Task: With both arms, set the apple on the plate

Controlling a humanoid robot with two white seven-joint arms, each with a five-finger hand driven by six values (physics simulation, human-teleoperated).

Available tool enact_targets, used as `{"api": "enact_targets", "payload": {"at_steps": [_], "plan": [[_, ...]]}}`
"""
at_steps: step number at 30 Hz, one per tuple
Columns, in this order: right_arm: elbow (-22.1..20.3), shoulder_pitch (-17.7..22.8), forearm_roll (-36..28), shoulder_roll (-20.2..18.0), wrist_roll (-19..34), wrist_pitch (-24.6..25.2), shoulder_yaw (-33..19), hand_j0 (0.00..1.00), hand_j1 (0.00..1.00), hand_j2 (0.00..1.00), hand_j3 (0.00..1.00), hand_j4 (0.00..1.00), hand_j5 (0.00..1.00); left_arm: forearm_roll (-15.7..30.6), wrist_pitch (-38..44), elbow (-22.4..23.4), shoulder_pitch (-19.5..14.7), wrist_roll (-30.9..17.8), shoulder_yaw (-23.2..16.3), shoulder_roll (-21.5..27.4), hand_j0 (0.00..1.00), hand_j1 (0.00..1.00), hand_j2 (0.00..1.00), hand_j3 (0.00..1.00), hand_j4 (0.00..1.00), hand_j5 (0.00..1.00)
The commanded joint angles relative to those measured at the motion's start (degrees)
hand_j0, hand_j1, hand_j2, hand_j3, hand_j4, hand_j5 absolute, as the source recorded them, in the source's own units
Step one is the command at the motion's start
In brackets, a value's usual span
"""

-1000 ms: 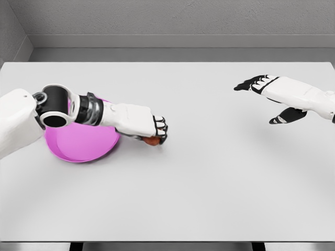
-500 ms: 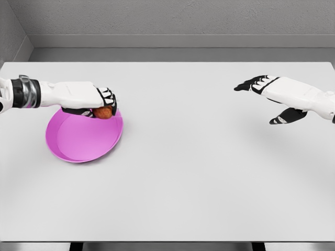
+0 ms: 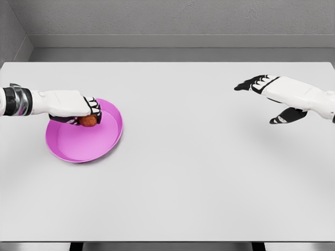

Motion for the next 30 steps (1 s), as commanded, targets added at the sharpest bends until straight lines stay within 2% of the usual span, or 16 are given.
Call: {"api": "enact_targets", "payload": {"at_steps": [1, 7, 9, 10, 11, 13, 15, 21, 30], "plan": [[0.0, 0.0, -0.3, -0.1, 0.0, 0.1, 0.0, 1.00, 1.00, 1.00, 1.00, 1.00, 1.00, 0.2, 0.2, -0.1, 0.0, 0.0, 0.1, 0.1, 1.00, 1.00, 1.00, 1.00, 1.00, 1.00], [0.1, -0.1, -0.3, -0.1, 0.0, 0.1, -0.1, 1.00, 1.00, 1.00, 1.00, 1.00, 1.00, 0.5, 0.2, -0.3, 0.0, 0.0, 0.2, 0.2, 1.00, 1.00, 1.00, 1.00, 1.00, 1.00], [0.1, -0.1, -0.3, -0.1, 0.0, 0.1, -0.1, 1.00, 1.00, 1.00, 1.00, 1.00, 1.00, 1.3, 0.2, -0.4, 0.3, 0.2, 1.7, 0.7, 1.00, 1.00, 1.00, 1.00, 1.00, 1.00], [0.1, -0.1, -0.3, -0.1, 0.0, 0.1, -0.1, 1.00, 1.00, 1.00, 1.00, 1.00, 1.00, 2.2, 0.2, -0.4, 0.3, 0.3, 1.8, 0.8, 1.00, 1.00, 1.00, 1.00, 1.00, 1.00], [0.1, -0.1, -0.3, -0.1, 0.0, 0.1, -0.1, 1.00, 1.00, 1.00, 1.00, 1.00, 1.00, 5.5, 0.2, 0.0, 0.3, 0.3, 1.9, 1.2, 1.00, 1.00, 1.00, 1.00, 1.00, 1.00], [0.1, -0.1, -0.2, -0.1, 0.0, 0.1, -0.1, 1.00, 1.00, 1.00, 1.00, 1.00, 1.00, 8.8, 0.2, 0.1, 0.4, 0.3, 2.3, 2.8, 1.00, 1.00, 1.00, 1.00, 1.00, 1.00], [0.1, -0.1, -0.3, -0.1, 0.0, 0.1, -0.1, 1.00, 1.00, 1.00, 1.00, 1.00, 1.00, 11.4, 0.2, 0.9, 1.7, 0.3, 3.8, 4.1, 1.00, 1.00, 1.00, 1.00, 1.00, 1.00], [0.1, 0.0, -0.3, -0.1, 0.0, 0.1, -0.1, 1.00, 1.00, 1.00, 1.00, 1.00, 1.00, 11.4, 0.2, 1.1, 2.4, 0.1, 6.3, 4.8, 1.00, 1.00, 1.00, 1.00, 1.00, 1.00], [0.1, 0.1, -0.3, -0.1, 0.0, 0.1, -0.1, 1.00, 1.00, 1.00, 1.00, 1.00, 1.00, 11.7, 0.2, 1.2, 2.4, 0.3, 6.4, 5.4, 1.00, 1.00, 1.00, 1.00, 1.00, 1.00]]}}
